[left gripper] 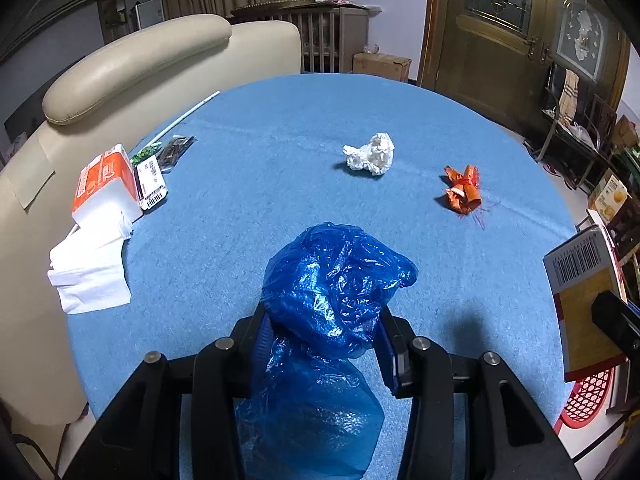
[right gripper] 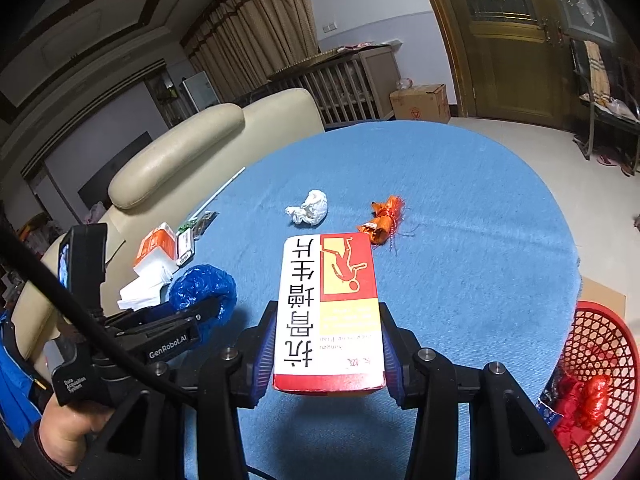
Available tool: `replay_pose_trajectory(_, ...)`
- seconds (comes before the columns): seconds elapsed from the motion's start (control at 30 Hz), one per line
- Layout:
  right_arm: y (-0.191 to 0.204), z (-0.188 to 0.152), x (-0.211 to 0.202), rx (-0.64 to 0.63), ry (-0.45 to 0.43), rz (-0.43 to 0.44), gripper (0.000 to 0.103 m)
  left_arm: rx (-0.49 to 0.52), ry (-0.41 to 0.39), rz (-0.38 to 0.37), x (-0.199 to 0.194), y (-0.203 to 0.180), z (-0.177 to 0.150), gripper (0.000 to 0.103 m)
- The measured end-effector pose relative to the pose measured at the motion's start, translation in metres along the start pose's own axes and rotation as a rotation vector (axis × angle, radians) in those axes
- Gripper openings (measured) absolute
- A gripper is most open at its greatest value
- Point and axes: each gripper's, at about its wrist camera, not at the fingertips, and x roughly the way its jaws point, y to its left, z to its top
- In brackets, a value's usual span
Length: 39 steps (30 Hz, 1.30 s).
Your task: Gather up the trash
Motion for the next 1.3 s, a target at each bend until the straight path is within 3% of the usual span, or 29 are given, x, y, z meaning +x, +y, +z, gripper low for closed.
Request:
replay_pose_trajectory(0.43, 0.000, -0.001, -0.007, -0.003, -0.008, -0.005, 0.048, -0.003, 0.012, -0.021, 0.002, -0.002, -0.001, 0.047)
replay_pose_trajectory(0.73, -0.015, 0.001, -0.017, 0.017, -0.028, -0.056, 0.049, 0.032, 0.018, -0.070, 0.007, -0.024, 0.000, 0.047)
replay_pose_trajectory(1.0, -0.072, -0.016, -0.052, 0.123, -0.049, -0.197, 0.048, 0.116, 0.032, -0.150, 0.011, -0.072, -0.001, 0.047)
replay_pose_trajectory(1.3, -0.144, -0.030, -0.099, 0.228, -0.080, -0.355, 0.049, 0.249, 0.030, -0.256, 0.000, -0.150, -0.006, 0.047)
